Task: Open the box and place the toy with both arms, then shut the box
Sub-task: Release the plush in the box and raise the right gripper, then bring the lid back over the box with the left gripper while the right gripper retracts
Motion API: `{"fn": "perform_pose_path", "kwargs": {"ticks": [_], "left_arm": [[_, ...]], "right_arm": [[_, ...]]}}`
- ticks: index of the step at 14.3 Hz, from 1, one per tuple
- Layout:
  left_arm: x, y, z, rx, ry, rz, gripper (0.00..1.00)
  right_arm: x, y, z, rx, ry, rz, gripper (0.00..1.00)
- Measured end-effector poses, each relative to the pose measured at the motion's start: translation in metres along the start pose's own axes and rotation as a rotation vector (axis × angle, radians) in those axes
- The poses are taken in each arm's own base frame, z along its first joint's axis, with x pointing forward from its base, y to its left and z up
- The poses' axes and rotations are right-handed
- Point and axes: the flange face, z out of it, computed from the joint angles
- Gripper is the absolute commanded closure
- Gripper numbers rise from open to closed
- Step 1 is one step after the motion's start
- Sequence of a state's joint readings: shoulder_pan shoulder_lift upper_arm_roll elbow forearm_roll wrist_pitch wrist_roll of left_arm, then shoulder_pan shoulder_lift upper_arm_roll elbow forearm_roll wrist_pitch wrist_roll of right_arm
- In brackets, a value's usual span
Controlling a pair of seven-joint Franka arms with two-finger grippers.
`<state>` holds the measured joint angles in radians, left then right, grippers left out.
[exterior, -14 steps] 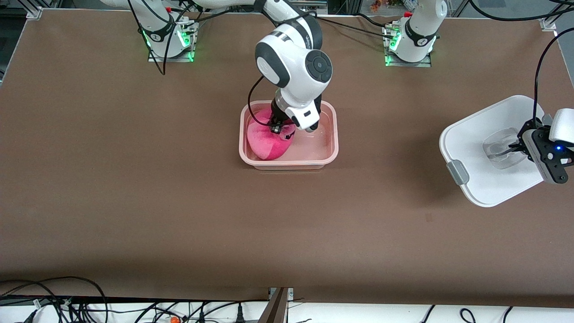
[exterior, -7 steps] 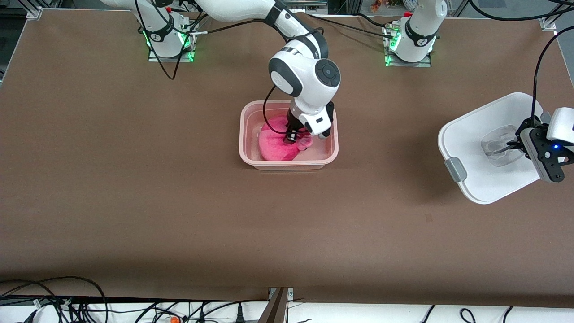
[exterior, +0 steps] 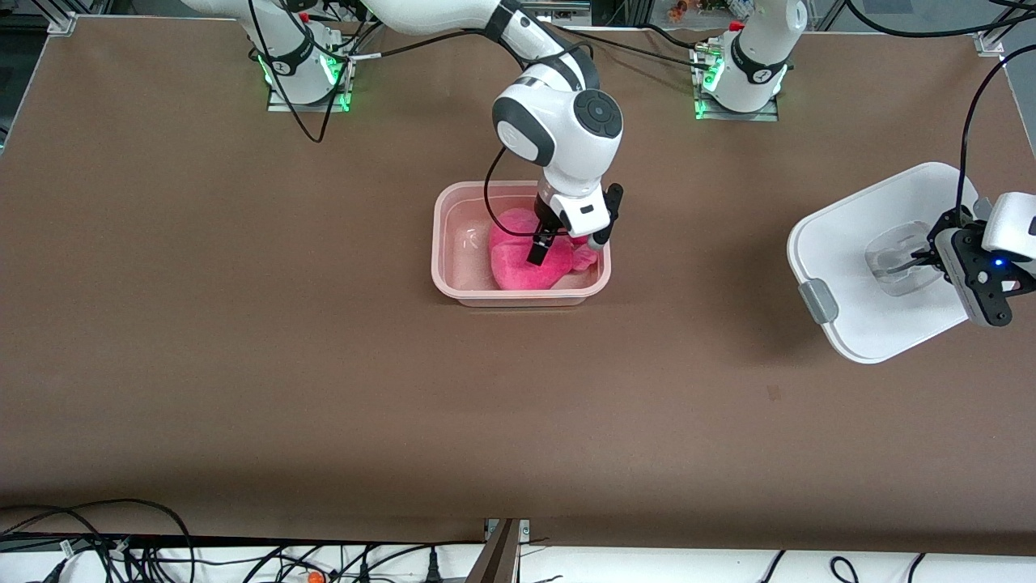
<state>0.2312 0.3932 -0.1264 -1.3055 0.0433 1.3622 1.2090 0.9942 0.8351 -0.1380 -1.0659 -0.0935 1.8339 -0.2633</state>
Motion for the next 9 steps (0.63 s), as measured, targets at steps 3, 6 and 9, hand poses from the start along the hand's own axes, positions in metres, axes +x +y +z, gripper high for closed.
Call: {"fn": "perform_pose_path", "kwargs": {"ticks": [3, 6, 9], "left_arm": [[0.003, 0.002, 0.001, -0.008, -0.004, 0.037, 1.0], [0.025, 0.011, 0.0, -0.006, -0.014, 0.138, 1.0], [0.081, 0.036, 0.002, 0.003, -0.042, 0.24, 1.0]], "right_arm": [[-0.027, 0.068, -0.048, -0.004, 0.067, 0.109, 0.0], [-0.088, 0.148, -0.113, 0.09, 0.135, 0.265, 0.0], [-0.17, 0.217, -0.159, 0.156, 0.127, 0.408, 0.0]]}}
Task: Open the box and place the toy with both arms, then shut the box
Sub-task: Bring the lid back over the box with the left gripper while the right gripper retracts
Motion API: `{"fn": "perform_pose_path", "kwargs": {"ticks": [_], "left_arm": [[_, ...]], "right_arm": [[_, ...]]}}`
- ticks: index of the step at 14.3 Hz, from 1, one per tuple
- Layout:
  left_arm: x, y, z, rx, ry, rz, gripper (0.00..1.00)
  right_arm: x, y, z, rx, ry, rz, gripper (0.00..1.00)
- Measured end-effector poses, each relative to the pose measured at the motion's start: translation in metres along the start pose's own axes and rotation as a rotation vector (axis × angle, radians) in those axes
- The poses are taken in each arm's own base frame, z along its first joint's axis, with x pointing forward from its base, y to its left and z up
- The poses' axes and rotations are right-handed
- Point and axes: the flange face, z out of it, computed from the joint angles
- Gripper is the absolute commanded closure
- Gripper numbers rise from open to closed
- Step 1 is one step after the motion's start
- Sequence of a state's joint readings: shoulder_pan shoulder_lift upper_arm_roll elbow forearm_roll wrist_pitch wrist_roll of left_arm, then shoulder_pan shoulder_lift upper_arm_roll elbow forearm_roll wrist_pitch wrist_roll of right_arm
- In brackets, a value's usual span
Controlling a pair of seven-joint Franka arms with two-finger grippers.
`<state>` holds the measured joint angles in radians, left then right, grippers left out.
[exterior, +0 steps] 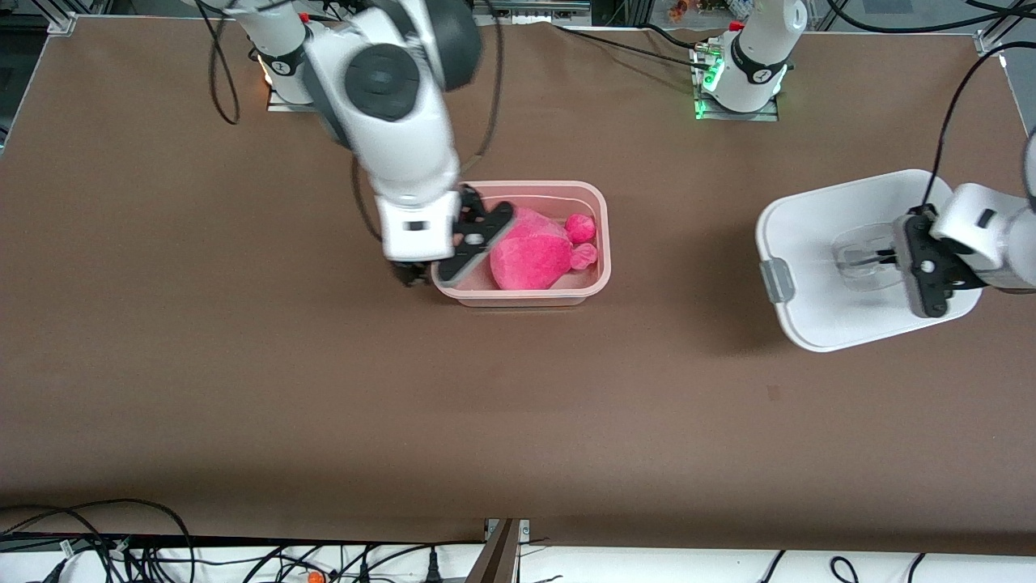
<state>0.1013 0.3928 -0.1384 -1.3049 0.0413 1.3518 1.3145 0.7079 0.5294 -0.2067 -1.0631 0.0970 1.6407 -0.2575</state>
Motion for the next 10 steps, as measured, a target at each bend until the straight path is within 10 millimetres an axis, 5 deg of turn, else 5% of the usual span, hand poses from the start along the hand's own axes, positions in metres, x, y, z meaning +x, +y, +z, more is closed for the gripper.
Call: {"fn": "perform_pose_path", "kwargs": {"ticks": [6, 10], "left_arm": [[0.192, 0.069, 0.005, 0.082, -0.06, 0.256, 1.0], [0.289, 0.122, 0.02, 0.147, -0.058, 0.291, 1.0]], "right_arm": [[-0.124, 0.13, -0.047, 0.086, -0.052, 0.306, 0.0], [-0.207, 0.176, -0.075, 0.138, -0.086, 0.502, 0.0]]}}
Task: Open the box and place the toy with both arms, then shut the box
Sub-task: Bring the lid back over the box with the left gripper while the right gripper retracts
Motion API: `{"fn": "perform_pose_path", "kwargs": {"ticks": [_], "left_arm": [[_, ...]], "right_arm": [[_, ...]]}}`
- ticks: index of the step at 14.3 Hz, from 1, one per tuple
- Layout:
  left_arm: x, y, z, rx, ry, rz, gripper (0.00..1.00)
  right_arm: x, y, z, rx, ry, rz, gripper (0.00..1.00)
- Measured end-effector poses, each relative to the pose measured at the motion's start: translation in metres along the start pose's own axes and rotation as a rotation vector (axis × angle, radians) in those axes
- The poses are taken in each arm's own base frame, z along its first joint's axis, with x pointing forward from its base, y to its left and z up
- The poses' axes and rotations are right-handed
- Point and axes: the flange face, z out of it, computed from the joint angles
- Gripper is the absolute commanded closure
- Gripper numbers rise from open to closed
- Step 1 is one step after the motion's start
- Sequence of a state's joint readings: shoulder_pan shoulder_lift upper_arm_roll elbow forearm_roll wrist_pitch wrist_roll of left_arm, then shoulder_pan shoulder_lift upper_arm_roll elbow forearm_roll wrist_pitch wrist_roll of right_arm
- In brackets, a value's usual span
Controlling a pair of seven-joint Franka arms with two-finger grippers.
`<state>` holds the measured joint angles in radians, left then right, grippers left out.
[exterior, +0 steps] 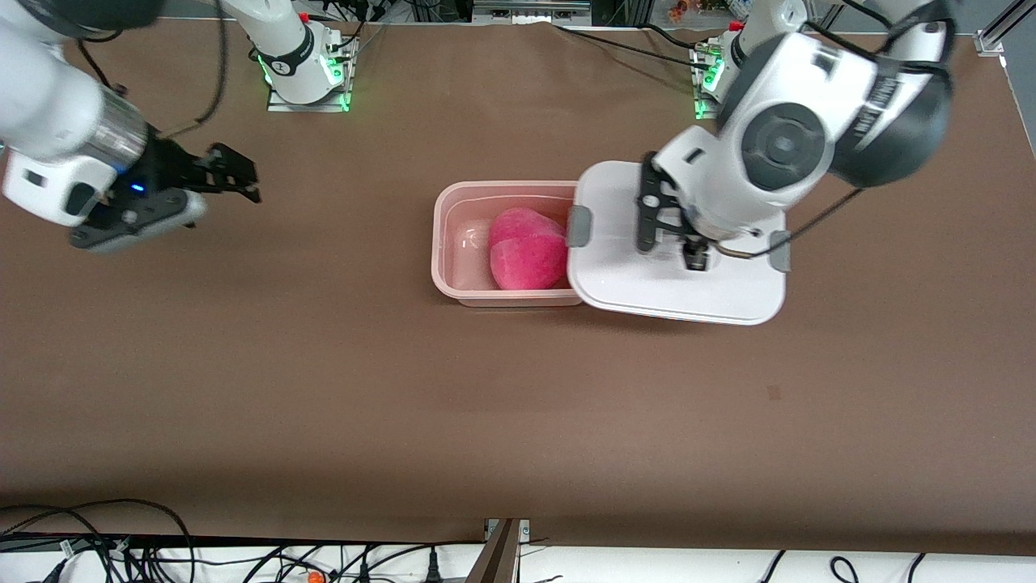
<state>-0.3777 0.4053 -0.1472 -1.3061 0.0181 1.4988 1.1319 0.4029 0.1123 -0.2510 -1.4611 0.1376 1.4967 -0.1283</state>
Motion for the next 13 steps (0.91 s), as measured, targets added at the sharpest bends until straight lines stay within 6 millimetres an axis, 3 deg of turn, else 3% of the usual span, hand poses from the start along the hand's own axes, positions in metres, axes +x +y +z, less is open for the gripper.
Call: {"fn": "perform_pose_path", "kwargs": {"ticks": [3, 7, 10, 13], "left_arm": [[0.081, 0.024, 0.015, 0.044, 0.002, -0.011, 1.0], [0.165, 0.051, 0.047, 0.084, 0.017, -0.05, 1.0], [0.21, 0.07, 0.076, 0.129, -0.036, -0.079, 1.0], [0.235, 0.081, 0.094, 0.149, -0.043, -0.095, 1.0]], "right_arm": [[-0.029, 0.028, -0.003, -0.02, -0.01, 0.103, 0.0], [-0.042, 0.027, -0.004, -0.072, -0.006, 0.15, 0.0], [-0.04, 0.031, -0.003, -0.088, 0.006, 0.158, 0.0], [-0.038, 0.034, 0.0, -0.092, 0.008, 0.162, 0.0]]}}
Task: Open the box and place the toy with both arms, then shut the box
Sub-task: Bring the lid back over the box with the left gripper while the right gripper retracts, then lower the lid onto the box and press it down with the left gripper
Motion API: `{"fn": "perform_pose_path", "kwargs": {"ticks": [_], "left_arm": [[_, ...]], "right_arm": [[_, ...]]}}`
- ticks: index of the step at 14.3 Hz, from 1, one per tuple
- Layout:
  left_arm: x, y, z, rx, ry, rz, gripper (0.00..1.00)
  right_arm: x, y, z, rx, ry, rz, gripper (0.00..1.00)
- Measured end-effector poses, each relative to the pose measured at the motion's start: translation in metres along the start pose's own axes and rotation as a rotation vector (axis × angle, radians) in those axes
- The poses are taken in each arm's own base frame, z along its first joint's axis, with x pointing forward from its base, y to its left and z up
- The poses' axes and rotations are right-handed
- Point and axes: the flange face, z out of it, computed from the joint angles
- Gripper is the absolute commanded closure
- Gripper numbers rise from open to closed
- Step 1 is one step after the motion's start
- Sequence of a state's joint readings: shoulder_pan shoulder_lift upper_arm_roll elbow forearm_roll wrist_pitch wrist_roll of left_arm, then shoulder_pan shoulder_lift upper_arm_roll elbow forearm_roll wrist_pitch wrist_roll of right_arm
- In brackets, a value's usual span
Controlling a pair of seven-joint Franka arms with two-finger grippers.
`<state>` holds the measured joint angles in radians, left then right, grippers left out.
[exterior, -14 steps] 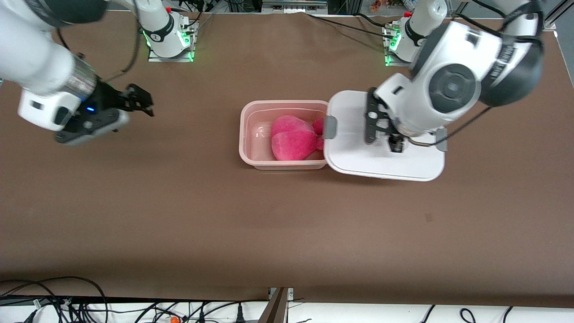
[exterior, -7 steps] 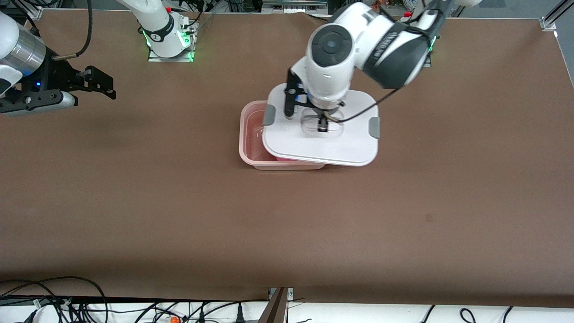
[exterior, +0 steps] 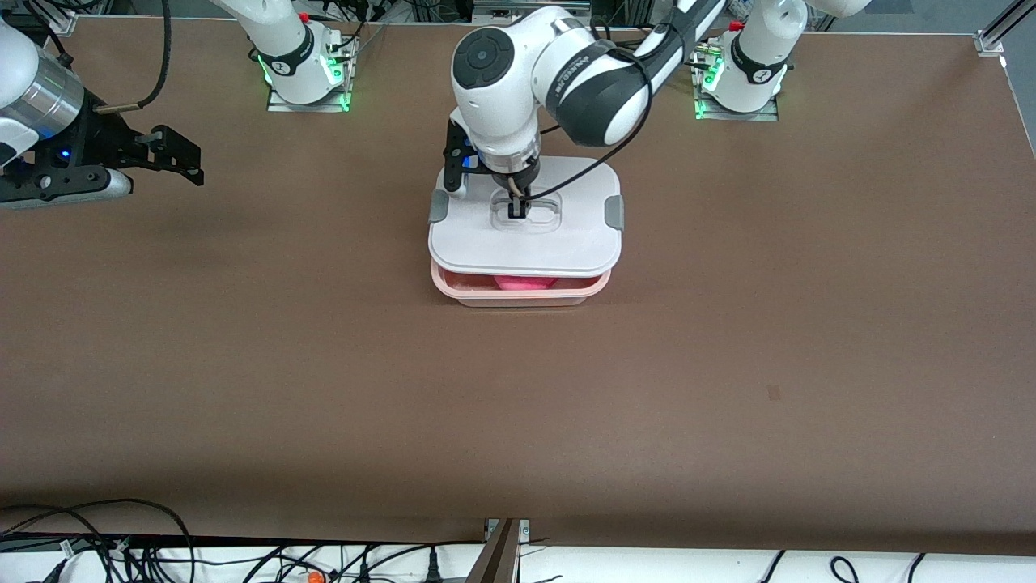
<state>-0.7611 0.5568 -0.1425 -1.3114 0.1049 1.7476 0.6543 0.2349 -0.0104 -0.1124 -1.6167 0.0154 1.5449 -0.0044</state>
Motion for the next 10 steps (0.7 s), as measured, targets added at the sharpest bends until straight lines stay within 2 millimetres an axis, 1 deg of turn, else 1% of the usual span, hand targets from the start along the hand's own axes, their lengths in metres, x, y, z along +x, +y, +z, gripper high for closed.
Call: {"fn": "perform_pose_path", "kwargs": {"ticks": [3, 7, 10], "left_arm": [[0.015, 0.002, 0.016, 0.018, 0.021, -0.02, 1.0], [0.027, 0.007, 0.039, 0.024, -0.006, -0.033, 1.0], [0.029, 0.01, 0.046, 0.019, -0.016, -0.033, 1.0]], "right_arm": [[0.001, 0.001, -0.001, -0.004, 0.009, 0.002, 0.0], [0.006, 0.001, -0.01, -0.013, 0.033, 0.001, 0.0], [0.012, 0.001, -0.003, -0.015, 0.022, 0.002, 0.0]]}}
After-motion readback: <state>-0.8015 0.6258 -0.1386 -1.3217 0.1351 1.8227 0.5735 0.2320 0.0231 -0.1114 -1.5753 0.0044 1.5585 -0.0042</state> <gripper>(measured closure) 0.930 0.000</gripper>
